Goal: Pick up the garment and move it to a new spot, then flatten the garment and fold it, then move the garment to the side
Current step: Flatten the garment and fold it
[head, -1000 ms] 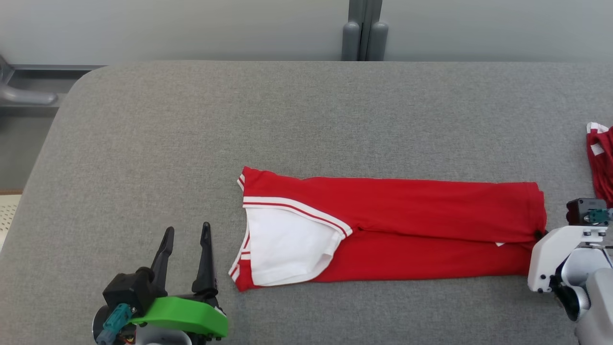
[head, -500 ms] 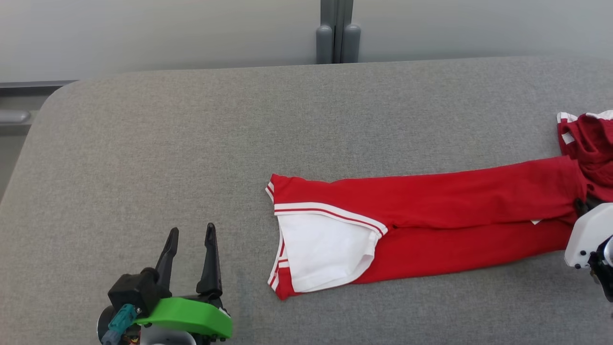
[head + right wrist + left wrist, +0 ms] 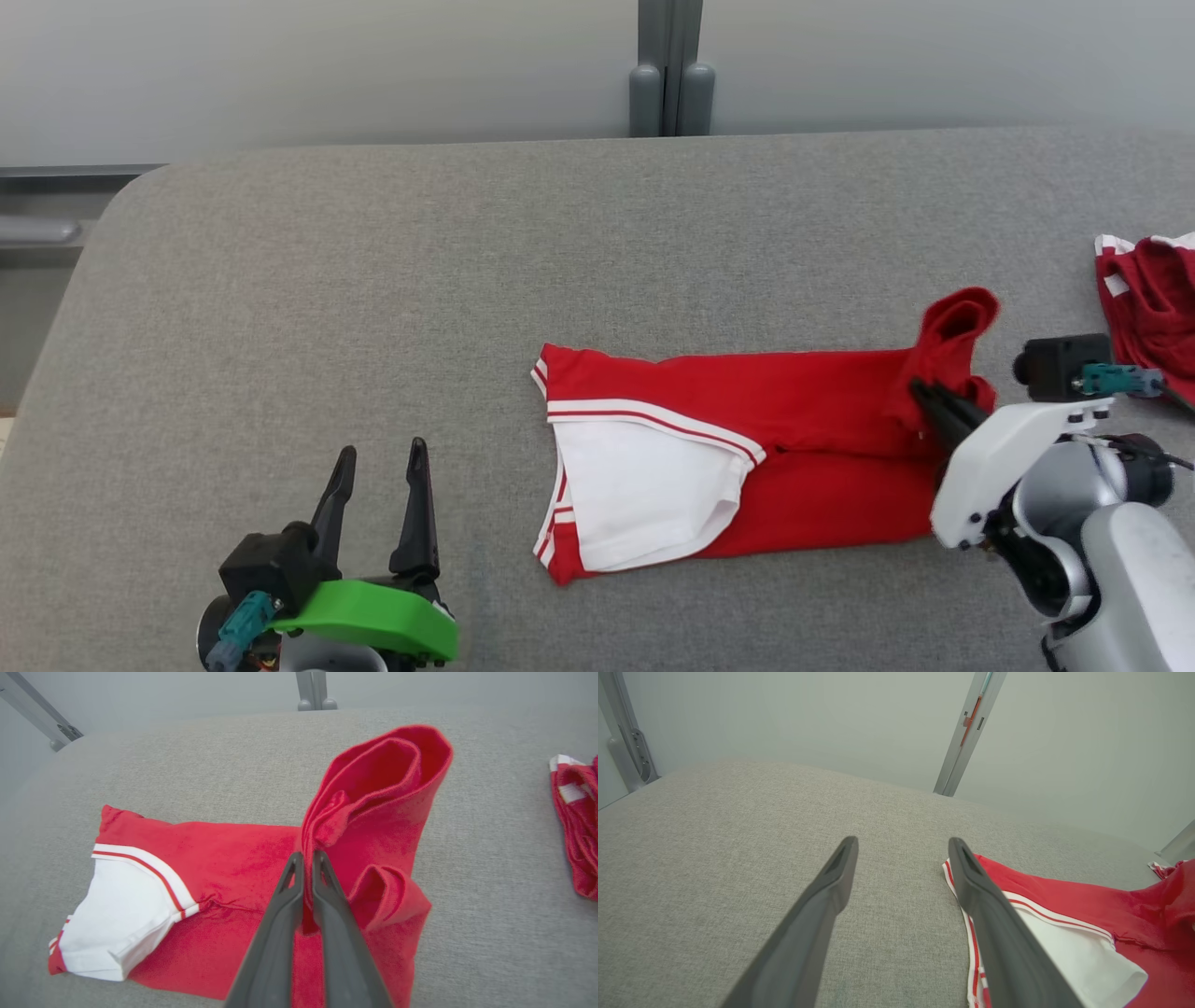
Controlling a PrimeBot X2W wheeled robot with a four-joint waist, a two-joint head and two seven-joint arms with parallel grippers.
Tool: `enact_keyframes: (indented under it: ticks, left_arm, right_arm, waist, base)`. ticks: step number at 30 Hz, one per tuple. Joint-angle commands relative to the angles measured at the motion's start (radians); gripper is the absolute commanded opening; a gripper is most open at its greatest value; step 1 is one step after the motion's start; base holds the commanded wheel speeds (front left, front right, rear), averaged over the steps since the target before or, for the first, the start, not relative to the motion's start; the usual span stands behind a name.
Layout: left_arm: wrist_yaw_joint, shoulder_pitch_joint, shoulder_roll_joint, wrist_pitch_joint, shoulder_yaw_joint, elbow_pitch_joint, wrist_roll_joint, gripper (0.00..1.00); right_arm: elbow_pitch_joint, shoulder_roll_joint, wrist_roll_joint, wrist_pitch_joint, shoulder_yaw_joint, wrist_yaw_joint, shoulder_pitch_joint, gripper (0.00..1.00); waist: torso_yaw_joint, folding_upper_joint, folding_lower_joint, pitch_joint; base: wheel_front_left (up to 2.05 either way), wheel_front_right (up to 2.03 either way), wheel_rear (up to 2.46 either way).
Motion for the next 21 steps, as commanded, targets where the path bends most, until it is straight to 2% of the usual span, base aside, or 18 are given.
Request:
enact_keyframes:
  ticks: [1, 7, 14, 21]
  left_arm:
    - [-0.003, -0.017, -0.003, -0.002, -0.001, 0.003, -0.006, 1.00]
    - [-0.012, -0.027, -0.010, -0.002, -0.007, 0.010, -0.010, 1.00]
    - [-0.021, -0.044, -0.023, -0.002, -0.014, 0.019, -0.008, 1.00]
    - [-0.030, -0.056, -0.043, -0.003, -0.017, 0.029, 0.001, 1.00]
  right_arm:
    - [-0.020, 0.014, 0.018, 0.003, 0.021, -0.001, 0.011, 0.00]
    - [-0.059, 0.091, 0.080, 0.004, 0.156, -0.001, 0.002, 0.00]
    - [0.019, 0.165, 0.100, -0.037, 0.261, -0.001, -0.056, 0.00]
    - [0.137, 0.196, 0.122, -0.061, 0.318, -0.001, -0.117, 0.00]
  waist:
    - [0.018, 0.0000, 0.0000, -0.005]
    - [0.067, 0.0000, 0.0000, -0.008]
    - [0.120, 0.0000, 0.0000, 0.000]
    - [0.156, 0.0000, 0.0000, 0.010]
  base:
    - [0.00, 0.00, 0.00]
    - [0.00, 0.00, 0.00]
    - [0.00, 0.00, 0.00]
    - [0.00, 0.00, 0.00]
